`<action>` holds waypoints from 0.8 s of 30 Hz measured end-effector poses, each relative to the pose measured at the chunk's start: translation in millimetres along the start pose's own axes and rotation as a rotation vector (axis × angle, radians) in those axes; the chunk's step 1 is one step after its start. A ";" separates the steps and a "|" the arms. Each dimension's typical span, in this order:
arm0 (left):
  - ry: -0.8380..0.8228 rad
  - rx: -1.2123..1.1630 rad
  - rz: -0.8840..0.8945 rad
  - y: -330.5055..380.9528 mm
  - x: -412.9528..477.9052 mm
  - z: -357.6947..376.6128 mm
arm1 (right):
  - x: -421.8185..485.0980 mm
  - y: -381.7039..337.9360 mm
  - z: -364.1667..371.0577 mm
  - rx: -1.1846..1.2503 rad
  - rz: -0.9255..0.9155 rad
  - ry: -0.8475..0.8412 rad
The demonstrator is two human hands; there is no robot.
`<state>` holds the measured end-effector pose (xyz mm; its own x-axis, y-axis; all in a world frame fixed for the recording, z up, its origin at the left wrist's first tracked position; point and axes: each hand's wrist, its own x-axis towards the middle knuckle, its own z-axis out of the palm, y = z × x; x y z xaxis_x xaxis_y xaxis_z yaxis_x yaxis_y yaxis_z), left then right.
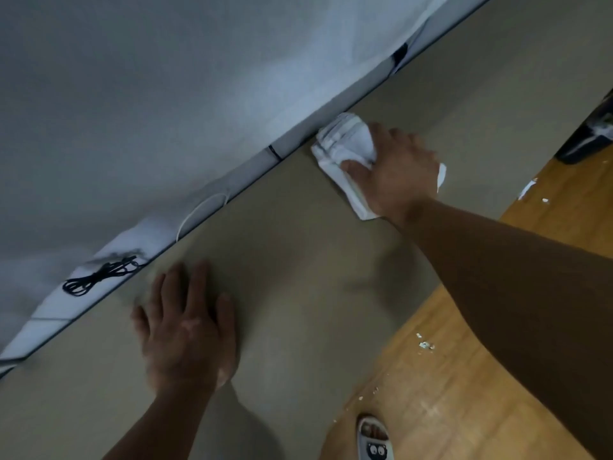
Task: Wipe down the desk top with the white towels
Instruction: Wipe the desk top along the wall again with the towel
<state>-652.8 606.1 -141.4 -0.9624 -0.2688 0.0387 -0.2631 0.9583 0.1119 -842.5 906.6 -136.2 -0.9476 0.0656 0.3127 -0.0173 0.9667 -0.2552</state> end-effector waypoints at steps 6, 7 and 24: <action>-0.021 -0.001 0.010 -2.2 -1.0 -0.7 | -28.2 -29.1 -5.2 0.115 0.069 0.049; -0.028 -0.004 0.012 -2.2 -0.7 -1.1 | -44.6 -39.1 -8.5 0.128 0.060 0.056; 0.014 -0.066 0.078 -9.2 -4.6 -5.3 | -228.3 -81.8 -65.4 0.171 -0.254 -0.043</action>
<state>-645.6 598.0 -137.3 -0.9787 -0.1955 0.0632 -0.1822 0.9680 0.1728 -603.9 828.8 -126.8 -0.9186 -0.1872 0.3480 -0.3056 0.8948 -0.3254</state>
